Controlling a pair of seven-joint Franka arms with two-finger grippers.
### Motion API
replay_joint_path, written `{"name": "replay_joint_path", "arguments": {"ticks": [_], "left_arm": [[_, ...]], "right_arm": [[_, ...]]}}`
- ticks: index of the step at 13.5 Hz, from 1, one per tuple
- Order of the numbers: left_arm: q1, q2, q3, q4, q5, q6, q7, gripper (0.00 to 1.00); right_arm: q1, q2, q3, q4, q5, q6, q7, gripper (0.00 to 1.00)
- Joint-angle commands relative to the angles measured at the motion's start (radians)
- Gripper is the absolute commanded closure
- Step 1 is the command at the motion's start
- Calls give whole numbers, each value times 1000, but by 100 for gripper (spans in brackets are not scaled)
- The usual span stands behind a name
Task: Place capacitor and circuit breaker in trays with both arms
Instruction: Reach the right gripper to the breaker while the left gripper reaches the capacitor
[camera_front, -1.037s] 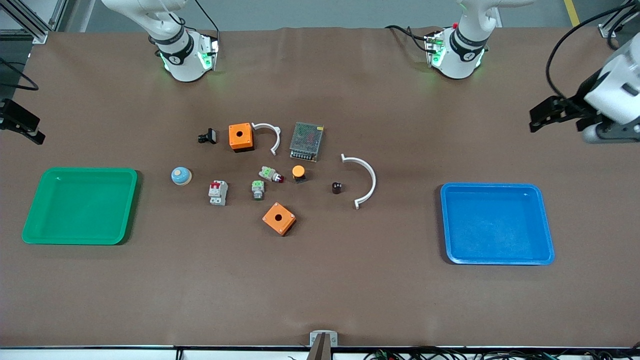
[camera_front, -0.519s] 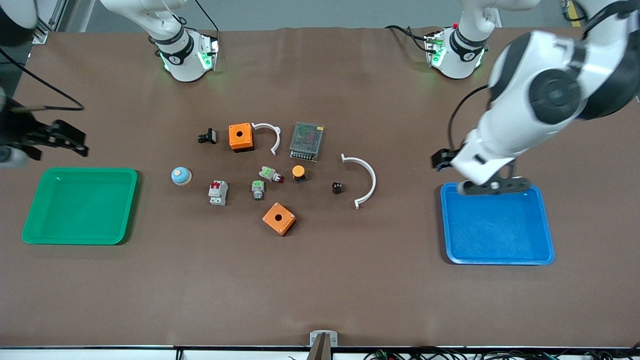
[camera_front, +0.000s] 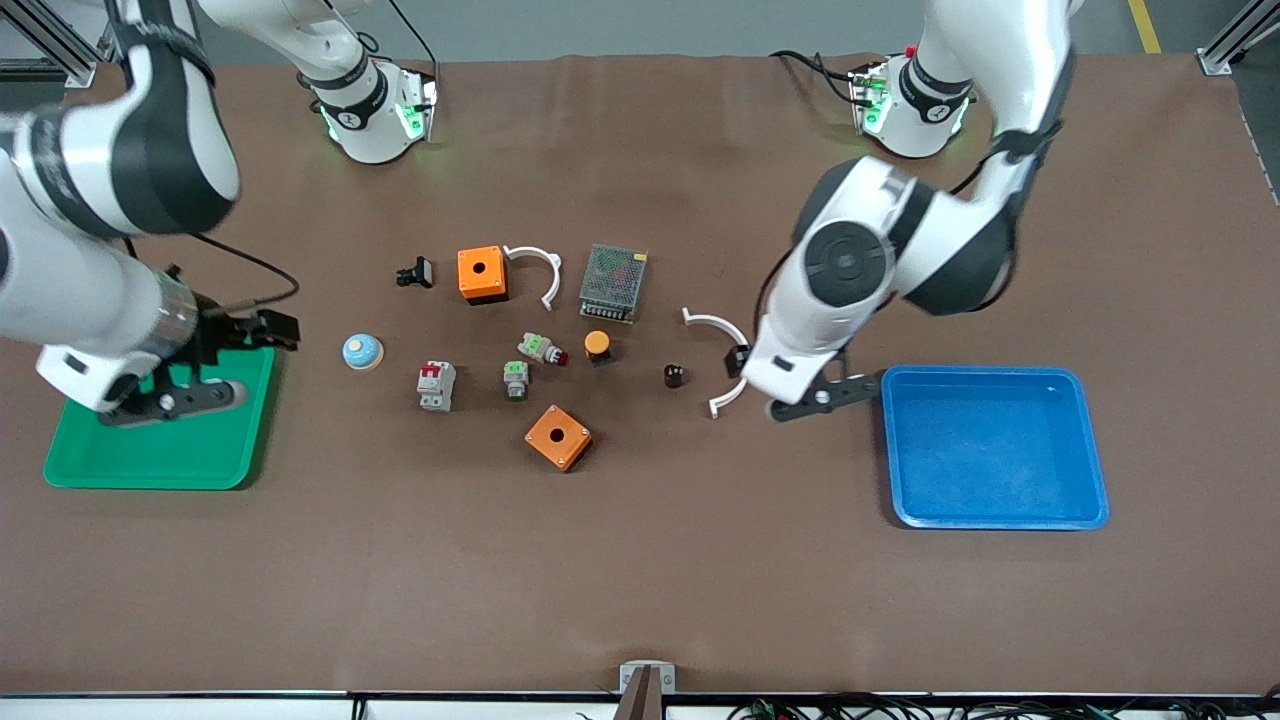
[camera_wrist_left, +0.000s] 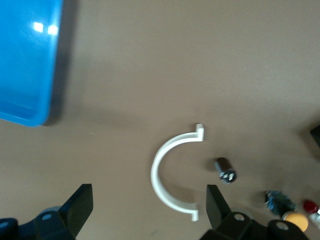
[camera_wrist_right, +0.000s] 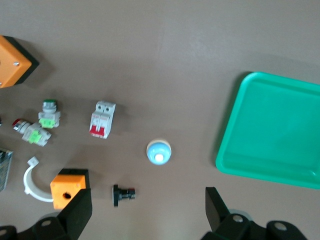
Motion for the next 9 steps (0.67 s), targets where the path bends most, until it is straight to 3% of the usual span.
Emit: {"name": "replay_joint_path", "arguments": {"ticks": [1, 6, 9], "left_arm": [[-59, 84, 6, 17, 3, 90, -151, 1], [-131, 179, 5, -11, 3, 250, -344, 11], [-165, 222, 8, -14, 5, 306, -435, 23]], "right_arm": [[21, 47, -6, 16, -9, 23, -2, 0], [78, 102, -6, 4, -3, 41, 115, 0], [129, 96, -5, -137, 5, 177, 232, 0]]}}
